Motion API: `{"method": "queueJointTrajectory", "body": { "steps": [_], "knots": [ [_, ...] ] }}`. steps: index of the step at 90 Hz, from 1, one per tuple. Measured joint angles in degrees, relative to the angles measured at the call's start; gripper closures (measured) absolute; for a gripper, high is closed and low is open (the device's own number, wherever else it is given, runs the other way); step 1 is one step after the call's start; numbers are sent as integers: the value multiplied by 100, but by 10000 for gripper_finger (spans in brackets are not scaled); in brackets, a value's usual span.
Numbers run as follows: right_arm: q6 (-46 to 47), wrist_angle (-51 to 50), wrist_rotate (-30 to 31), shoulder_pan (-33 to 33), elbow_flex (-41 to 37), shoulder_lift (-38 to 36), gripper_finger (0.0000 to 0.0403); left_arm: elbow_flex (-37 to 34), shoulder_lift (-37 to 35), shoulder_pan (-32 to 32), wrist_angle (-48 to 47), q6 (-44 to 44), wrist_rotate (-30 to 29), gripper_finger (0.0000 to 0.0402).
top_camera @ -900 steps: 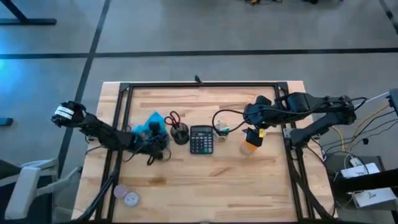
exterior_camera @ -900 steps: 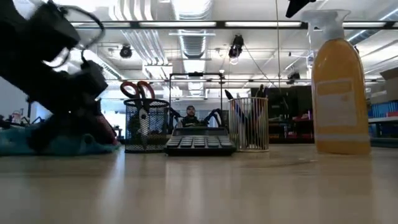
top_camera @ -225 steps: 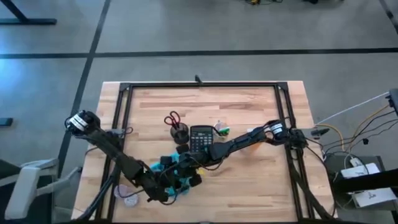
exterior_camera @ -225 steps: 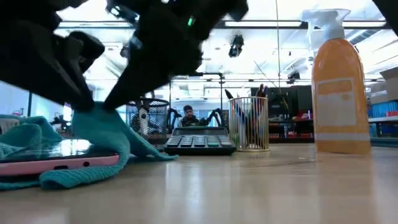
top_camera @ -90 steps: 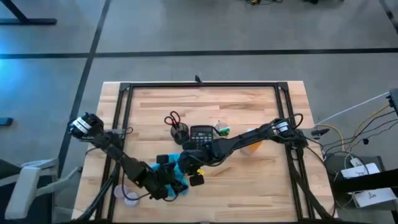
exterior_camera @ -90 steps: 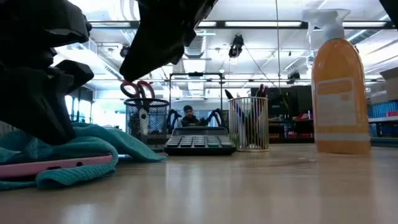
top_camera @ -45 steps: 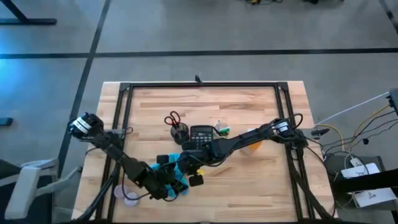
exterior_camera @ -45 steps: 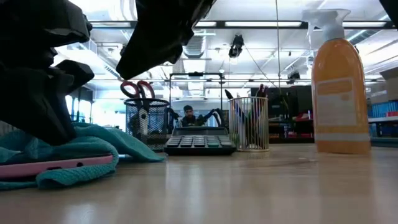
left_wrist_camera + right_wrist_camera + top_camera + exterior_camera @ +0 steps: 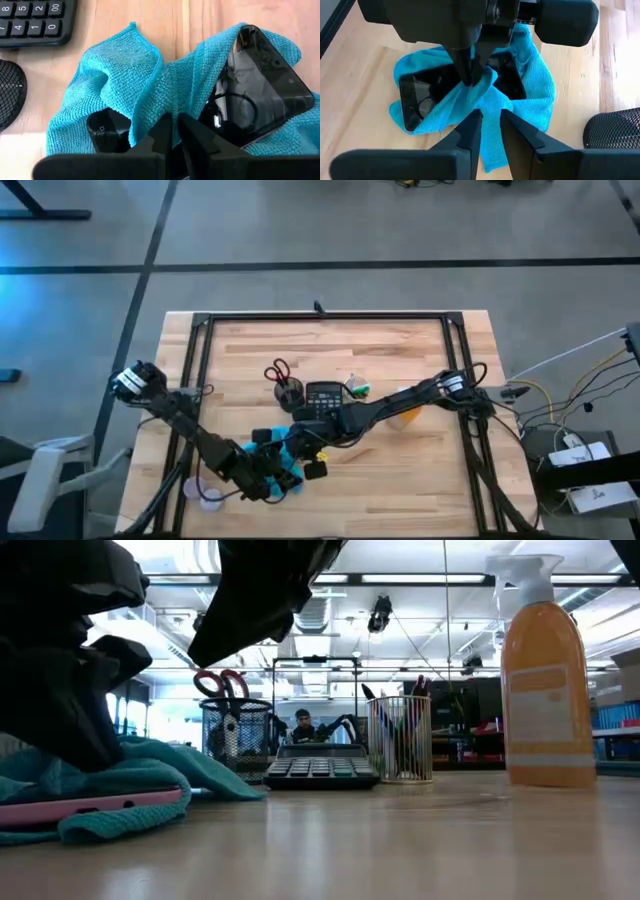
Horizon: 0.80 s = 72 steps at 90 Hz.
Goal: Apply microfiber cloth
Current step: Wipe the front and back of the cellphone with the blue microfiber cloth
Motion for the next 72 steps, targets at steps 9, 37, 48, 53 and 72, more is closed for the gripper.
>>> {"method": "queueJointTrajectory", "body": {
  "steps": [9,37,48,53,72],
  "knots": [
    [62,167,-4,0,-6,0,359,150,-172,-6,-273,25,21,381],
    [122,40,-524,38,-6,2,365,529,-836,-288,-1102,-628,548,381],
    [-480,-512,-639,165,-11,2,358,382,-906,-568,-1133,-1713,1087,381],
    [-593,-609,-635,189,-48,6,356,310,-906,-733,-1131,-2284,1227,381],
    [-878,-271,-514,187,-243,160,358,-80,-671,-1279,-1123,-4152,1460,381]
  ]
}}
